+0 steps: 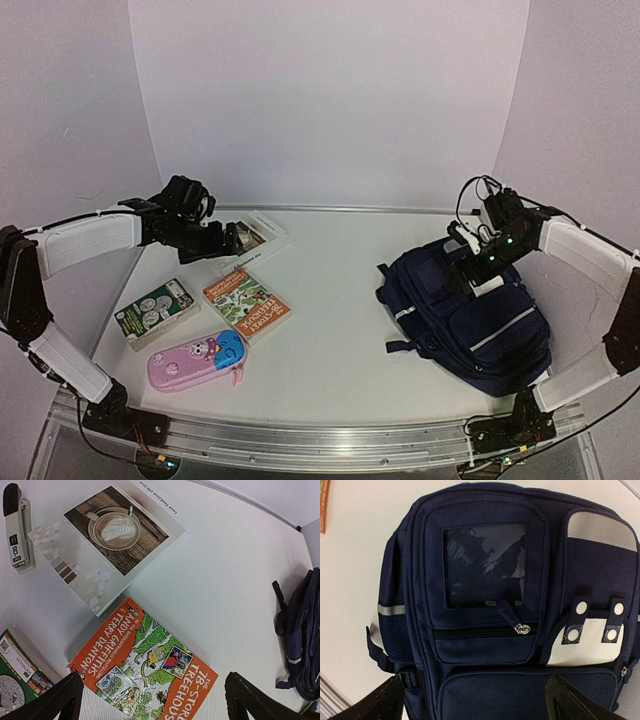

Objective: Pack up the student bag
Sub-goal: Move the student bag to the center of the board.

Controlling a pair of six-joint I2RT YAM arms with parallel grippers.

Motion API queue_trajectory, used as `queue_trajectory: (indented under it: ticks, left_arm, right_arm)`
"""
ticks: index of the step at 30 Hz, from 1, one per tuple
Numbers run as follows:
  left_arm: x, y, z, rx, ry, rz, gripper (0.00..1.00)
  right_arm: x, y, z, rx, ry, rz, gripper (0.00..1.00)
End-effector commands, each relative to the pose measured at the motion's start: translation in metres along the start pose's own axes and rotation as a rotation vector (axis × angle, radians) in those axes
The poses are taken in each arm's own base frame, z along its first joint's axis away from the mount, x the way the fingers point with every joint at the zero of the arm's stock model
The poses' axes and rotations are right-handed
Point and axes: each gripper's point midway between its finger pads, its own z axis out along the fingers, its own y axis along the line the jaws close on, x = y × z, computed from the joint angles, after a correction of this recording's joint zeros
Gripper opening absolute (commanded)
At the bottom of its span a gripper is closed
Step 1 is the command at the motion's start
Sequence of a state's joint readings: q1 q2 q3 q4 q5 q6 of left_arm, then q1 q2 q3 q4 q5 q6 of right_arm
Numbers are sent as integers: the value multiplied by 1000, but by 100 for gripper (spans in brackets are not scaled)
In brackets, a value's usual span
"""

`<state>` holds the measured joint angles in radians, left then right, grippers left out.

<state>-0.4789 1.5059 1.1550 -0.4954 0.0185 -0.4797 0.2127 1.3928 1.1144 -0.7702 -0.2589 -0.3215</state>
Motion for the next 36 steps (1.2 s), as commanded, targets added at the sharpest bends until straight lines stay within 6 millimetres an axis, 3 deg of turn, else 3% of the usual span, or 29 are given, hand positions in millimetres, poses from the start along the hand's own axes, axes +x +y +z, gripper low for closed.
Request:
queue_trajectory:
  ticks: [1,9,15,18,22,28,31,36]
  left_arm:
    - [-2,-11,-9,68,-27,2,100]
    - [11,-11,-5,94,0,8,100]
    - [11,-13,-6,109,-8,-5,100]
    - [7,-15,-12,123,-33,-11,100]
    - [5,-18,-15,140,-41,-18,100]
    - [8,-17,-13,141,-38,-31,100]
    - [10,-18,-12,151,-30,-37,100]
    - [13,-21,-11,171,-21,-52,100]
  right_arm:
    - [36,-5,-13,45,142,-168,98]
    - [130,-11,-17,49,491,-448,98]
    - [176,-2,-8,-45,624,-543,98]
    - [181,-3,10,-53,625,-542,98]
    - [163,10,32,-135,573,-462,98]
    - [113,37,71,-265,476,-325,98]
    - [79,50,92,-297,421,-287,98]
    - [5,73,119,-354,309,-210,98]
